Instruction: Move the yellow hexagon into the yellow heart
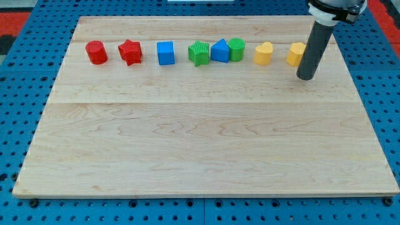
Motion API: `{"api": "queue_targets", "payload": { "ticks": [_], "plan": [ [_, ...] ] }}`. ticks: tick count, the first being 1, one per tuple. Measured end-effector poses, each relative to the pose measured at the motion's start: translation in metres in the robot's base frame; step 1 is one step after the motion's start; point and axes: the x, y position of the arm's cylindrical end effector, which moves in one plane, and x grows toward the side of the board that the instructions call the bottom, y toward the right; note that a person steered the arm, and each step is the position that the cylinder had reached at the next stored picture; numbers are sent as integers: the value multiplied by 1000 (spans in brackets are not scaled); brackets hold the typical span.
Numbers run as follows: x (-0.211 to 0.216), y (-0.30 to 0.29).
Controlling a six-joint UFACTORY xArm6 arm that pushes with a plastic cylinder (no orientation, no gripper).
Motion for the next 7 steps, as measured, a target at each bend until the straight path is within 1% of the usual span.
{"api": "queue_targets", "payload": {
  "ticks": [1,5,6,7],
  "plan": [
    [0,31],
    [-6,33],
    [-30,34],
    [-68,23]
  ]
}}
